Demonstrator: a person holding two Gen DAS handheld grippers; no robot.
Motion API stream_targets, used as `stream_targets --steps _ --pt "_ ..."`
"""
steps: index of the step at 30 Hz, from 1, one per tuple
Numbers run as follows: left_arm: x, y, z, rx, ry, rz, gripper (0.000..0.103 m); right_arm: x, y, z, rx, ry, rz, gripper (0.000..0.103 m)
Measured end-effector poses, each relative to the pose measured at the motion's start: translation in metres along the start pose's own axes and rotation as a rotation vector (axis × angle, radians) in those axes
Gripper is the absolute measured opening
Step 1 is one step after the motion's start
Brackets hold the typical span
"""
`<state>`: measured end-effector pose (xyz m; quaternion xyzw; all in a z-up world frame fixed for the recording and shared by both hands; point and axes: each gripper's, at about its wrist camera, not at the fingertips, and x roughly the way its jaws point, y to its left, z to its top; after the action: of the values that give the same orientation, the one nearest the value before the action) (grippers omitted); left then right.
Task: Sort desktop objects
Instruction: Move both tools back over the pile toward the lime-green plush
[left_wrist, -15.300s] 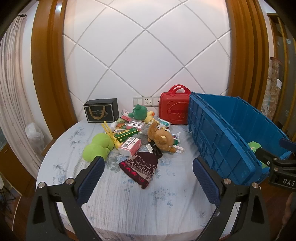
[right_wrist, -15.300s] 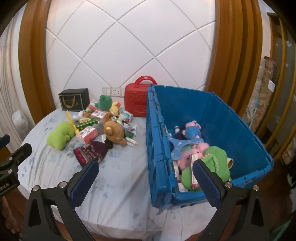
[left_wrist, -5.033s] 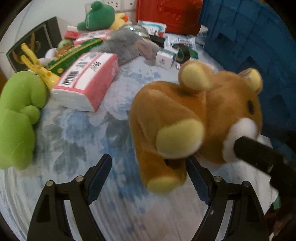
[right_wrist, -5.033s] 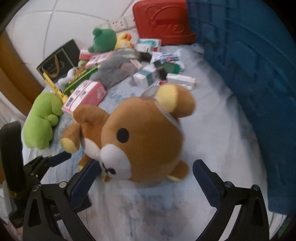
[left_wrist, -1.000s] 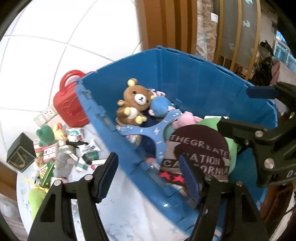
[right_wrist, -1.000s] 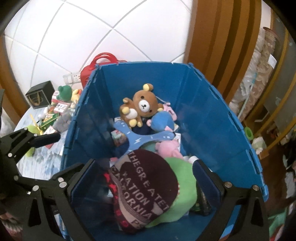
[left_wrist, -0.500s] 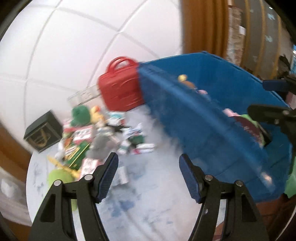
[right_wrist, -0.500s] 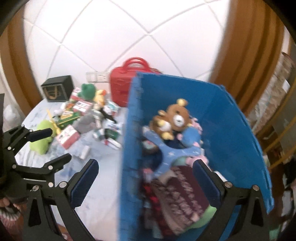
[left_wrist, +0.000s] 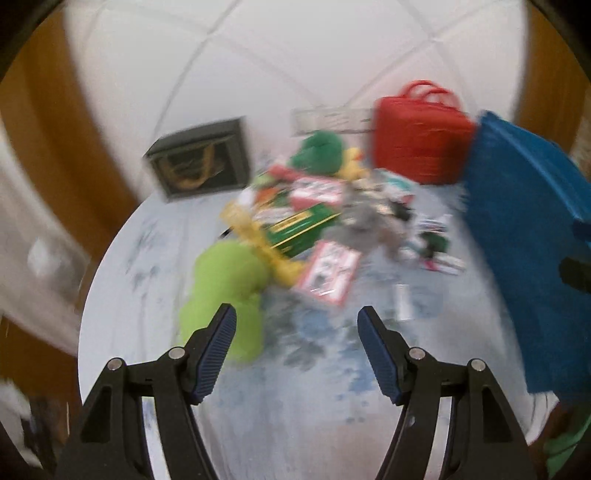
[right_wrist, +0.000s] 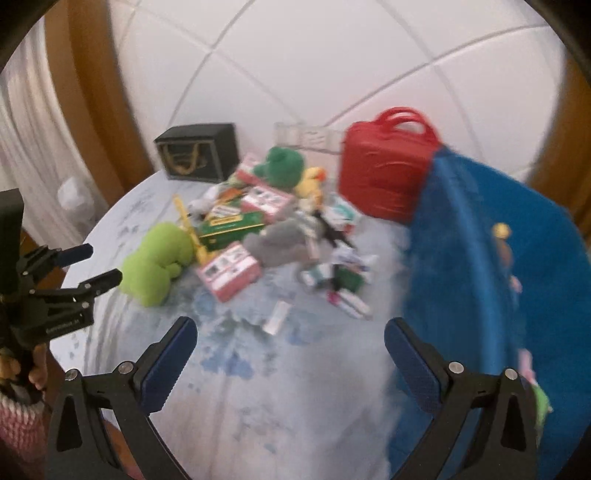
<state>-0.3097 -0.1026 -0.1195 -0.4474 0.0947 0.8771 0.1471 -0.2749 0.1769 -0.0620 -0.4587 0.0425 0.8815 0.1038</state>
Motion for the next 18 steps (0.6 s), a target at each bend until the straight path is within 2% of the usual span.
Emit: stream_targets --steps 5,9,13,18 --pt "0.040 0.043 -0.029 -0.206 0.061 0.057 0.068 0.073 0.039 0.008 -0.121 0.026 0.068 0.103" --pt "0.074 0.057 -0.053 -0.339 0.120 0.134 0.068 0.136 0.059 0.015 -0.170 0.083 0.149 0.103" --pt "0.112 0.062 -0.070 -0.475 0.157 0.147 0.068 0.189 0.073 0.019 -0.198 0.146 0.225 0.103" --pt "0.165 0.058 -0.072 -0.542 0.205 0.147 0.068 0.225 0.083 0.032 -0.182 0.167 0.254 0.103"
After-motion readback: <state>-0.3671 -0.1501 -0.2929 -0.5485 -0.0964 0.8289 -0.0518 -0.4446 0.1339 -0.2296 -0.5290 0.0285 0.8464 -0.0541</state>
